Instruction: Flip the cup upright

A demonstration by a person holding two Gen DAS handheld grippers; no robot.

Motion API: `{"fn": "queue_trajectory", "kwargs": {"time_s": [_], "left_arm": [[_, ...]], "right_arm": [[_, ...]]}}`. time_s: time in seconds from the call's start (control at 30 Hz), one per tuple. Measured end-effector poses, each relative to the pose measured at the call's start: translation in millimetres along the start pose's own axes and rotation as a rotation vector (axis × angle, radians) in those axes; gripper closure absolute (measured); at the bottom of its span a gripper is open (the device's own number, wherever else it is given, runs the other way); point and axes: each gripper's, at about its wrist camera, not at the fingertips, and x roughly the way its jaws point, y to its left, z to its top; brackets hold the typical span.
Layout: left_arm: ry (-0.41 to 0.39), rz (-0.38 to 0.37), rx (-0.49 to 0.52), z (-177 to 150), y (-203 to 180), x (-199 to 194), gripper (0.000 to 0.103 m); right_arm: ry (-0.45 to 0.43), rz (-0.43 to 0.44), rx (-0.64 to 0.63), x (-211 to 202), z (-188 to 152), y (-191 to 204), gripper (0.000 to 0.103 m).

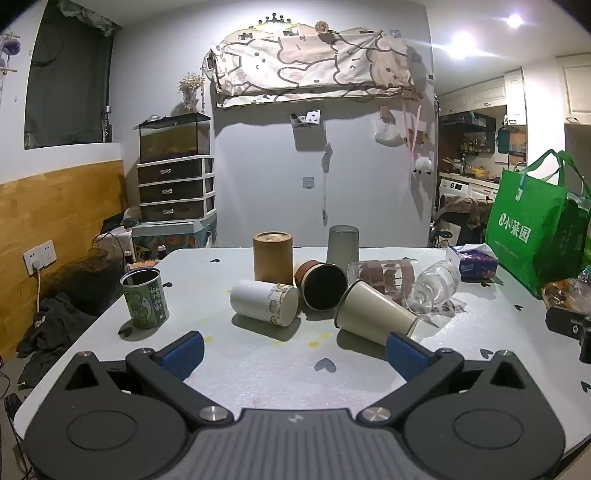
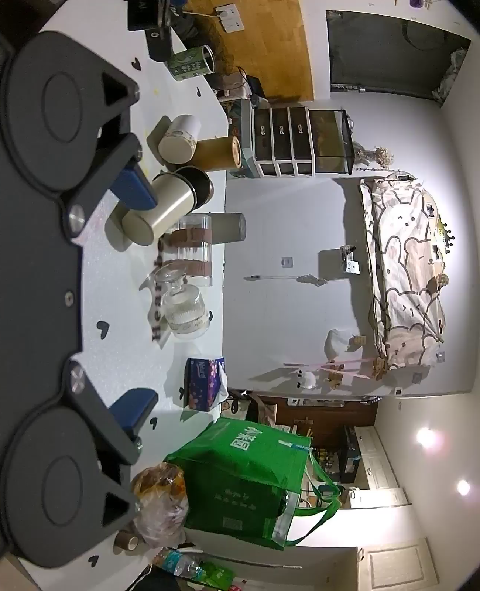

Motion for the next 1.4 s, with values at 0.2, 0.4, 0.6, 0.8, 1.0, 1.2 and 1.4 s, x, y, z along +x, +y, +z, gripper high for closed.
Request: {"fn": "queue_trajectory", "kwargs": {"time_s": [0.2,0.4,0.6,0.8,1.0,1.2,1.4], "left_arm": [[0.003,0.003,0.005,0.0,0.0,0.2,0.0],[0.002,0.003,0.006,0.0,0.0,0.0,0.0],[0.001,0.003,0.007,0.0,-0.1,0.0,0.0],[0.001,0.003,0.006,0.0,-0.1,0.0,0.0],[0.001,0.003,0.006,0.0,0.0,0.1,0.0],[0.001,0.003,0.006,0.0,0.0,0.0,0.0],[0.001,0.004,0.005,0.0,-0.1,0.0,0.0]], "right_arm": [[0.001,0.002,0.002,0.0,-0.1,0.0,0.0],[0.001,0.001,0.004,-0.1,0.0,-0.2,0.0],[0.003,0.001,0.003,-0.1,0.0,-0.1,0.0],[0.004,-0.001,0.005,-1.2,1.5,0.0,0.0],[0.004,0.005,0.005,2.3,-2.1,-2.1,0.0],[0.004,0.007,0.005,3.0,-4.6,-5.8,0.0],[0.005,0.01,0.004,0.2,-4.2,-2.8,0.0]]}}
